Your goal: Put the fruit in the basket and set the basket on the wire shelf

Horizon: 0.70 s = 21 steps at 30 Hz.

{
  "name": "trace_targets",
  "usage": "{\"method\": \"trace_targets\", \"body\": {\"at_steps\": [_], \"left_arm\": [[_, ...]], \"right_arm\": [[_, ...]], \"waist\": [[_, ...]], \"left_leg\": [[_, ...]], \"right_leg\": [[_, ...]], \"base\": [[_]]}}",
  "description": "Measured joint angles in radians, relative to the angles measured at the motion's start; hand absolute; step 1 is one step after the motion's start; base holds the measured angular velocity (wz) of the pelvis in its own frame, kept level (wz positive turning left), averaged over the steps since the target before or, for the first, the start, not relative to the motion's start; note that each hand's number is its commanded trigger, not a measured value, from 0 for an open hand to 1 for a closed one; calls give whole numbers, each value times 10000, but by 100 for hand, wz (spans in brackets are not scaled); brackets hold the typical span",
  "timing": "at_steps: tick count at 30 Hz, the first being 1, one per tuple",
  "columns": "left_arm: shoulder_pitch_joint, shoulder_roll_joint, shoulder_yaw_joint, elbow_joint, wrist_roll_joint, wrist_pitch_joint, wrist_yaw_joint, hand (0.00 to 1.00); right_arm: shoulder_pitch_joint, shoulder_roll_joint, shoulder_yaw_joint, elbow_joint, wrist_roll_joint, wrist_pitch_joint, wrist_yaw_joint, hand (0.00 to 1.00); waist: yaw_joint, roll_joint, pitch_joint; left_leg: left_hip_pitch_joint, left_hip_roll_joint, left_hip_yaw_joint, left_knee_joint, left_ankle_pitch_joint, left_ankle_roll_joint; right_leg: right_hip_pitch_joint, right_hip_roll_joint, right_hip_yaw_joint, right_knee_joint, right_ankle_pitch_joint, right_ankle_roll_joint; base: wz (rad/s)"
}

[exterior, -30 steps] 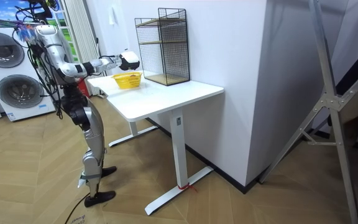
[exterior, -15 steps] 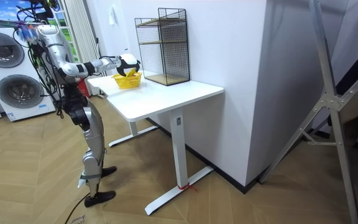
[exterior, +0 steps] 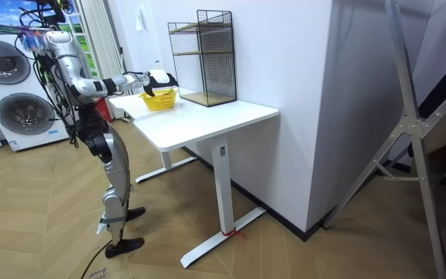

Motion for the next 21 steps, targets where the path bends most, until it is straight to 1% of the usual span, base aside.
{"method": "trace_targets", "body": {"at_steps": [3,4,5,8,11,12,13,15,16,17,18,19,20,21], "left_arm": [[130,-3,2,137,-20,-78,64,0],[187,-6,26,173,-23,-78,79,0],[196,-16,71,195,-23,-76,81,0],[305,-49,315,203,-49,-66,101,0],[572,-46,582,205,-421,-41,190,0],[624,-47,728,219,-811,-19,199,0],[713,-44,834,365,-1185,23,236,0],[799,-53,1080,573,-1572,96,306,0],[943,-68,1345,617,-1900,86,411,0],[996,-72,1463,661,-2101,65,508,0],[1038,-74,1692,881,-2639,12,729,0],[1061,-77,1809,962,-2880,13,815,0],[1101,-79,1968,1021,-3342,17,1001,0],[1218,-94,2333,1119,-3760,11,1156,0]], "right_arm": [[99,67,-74,-10,369,-6,-97,0],[181,168,-163,-10,415,-6,-142,0],[199,203,-211,-10,439,-6,-158,0],[226,232,-496,-11,824,-4,-180,0],[240,250,-778,-11,1442,3,-329,0],[296,261,-990,-11,1977,4,-409,0],[333,267,-1214,-6,2380,5,-557,0],[375,350,-1507,77,2742,2,-864,0],[476,420,-1705,183,2853,-26,-1111,0],[521,424,-1772,270,2987,-38,-1277,0],[649,425,-1915,420,3197,-36,-1611,0],[679,429,-1972,507,3272,-35,-1747,0],[710,432,-2067,683,3523,-19,-2038,0],[861,424,-2209,691,3613,0,-2267,0]], "waist": [[-44,3,-5],[-60,27,-31],[-61,31,-36],[-57,57,-36],[-119,99,-43],[-166,116,-46],[-175,160,-22],[-263,233,22],[-305,278,-1],[-309,296,-6],[-300,343,-8],[-305,368,-5],[-306,419,-12],[-271,463,-44]], "left_leg": [[117,2,24,-33,0,0],[136,2,23,-70,-1,-1],[133,2,22,-67,-2,-2],[120,-2,15,-46,-3,-1],[148,-5,14,-69,-1,1],[152,-14,-35,-7,-3,3],[189,-16,-56,30,-4,4],[323,-17,-85,-7,-7,5],[378,-14,-108,-27,-14,8],[401,-10,-95,-38,-13,7],[396,-10,-97,-43,-12,6],[386,-12,-91,-42,-10,7],[377,-12,-52,-42,-5,9],[377,-20,-43,-55,4,20]], "right_leg": [[76,-1,15,-7,0,0],[93,-2,8,-5,0,0],[94,-1,3,-3,0,0],[98,-3,7,3,0,0],[135,-5,11,-7,1,0],[189,-5,-30,-12,2,-1],[252,-5,-55,-21,2,0],[400,-6,-104,-29,2,0],[461,-5,-125,-32,0,4],[470,-6,-119,-33,-1,4],[463,-5,-109,-36,-3,5],[453,-8,-105,-38,-5,5],[417,-16,-72,-66,-13,1],[398,-23,-9,-163,-35,3]], "base": [[-2],[0],[0],[0],[2],[8],[9],[5],[0],[0],[-4],[-6],[-7],[-12]]}}
